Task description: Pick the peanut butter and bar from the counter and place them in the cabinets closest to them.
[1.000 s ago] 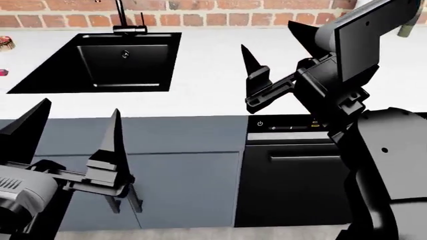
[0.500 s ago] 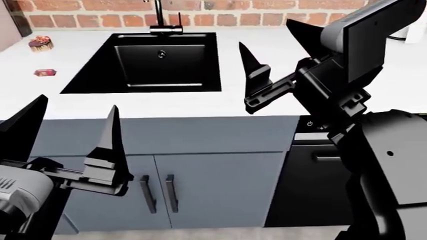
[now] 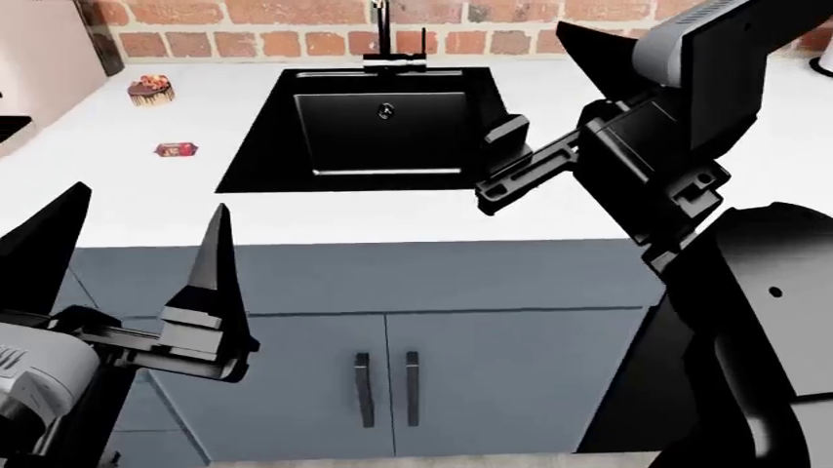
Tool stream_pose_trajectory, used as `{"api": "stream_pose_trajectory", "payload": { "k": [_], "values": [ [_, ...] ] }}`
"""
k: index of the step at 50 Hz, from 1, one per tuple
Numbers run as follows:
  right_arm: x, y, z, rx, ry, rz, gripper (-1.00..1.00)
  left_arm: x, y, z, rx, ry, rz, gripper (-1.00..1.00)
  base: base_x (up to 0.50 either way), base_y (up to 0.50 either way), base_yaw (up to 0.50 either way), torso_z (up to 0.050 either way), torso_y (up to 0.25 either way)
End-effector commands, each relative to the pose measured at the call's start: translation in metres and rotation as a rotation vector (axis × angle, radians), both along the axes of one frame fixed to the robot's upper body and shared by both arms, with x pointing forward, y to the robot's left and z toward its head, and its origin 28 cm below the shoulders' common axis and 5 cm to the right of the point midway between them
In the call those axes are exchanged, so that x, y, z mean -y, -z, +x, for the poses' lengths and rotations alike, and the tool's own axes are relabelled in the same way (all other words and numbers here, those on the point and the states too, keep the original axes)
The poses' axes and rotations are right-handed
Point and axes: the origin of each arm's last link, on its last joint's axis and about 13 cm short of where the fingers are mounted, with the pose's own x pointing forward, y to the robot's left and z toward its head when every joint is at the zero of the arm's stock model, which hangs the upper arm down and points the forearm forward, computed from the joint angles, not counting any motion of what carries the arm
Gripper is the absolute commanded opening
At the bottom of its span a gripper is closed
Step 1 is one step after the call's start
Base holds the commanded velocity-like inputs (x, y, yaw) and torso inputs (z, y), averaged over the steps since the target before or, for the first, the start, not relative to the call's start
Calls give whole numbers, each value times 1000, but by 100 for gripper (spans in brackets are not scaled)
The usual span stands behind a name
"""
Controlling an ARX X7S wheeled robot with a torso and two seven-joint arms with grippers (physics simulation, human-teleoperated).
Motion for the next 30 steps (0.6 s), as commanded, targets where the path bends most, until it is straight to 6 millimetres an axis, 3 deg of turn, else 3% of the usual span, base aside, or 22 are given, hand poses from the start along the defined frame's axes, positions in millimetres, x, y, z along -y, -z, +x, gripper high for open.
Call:
{"api": "stream_pose_trajectory", "payload": {
  "k": [1,30],
  "values": [
    [1,-4,-1,10,-3,0,100,0,-2,0,4,1,1,100,193,495,0,0,0],
    [2,-10,-3,18,-17,-1,100,-1,-6,-3,13,1,2,100,218,495,0,0,0]
  ]
}}
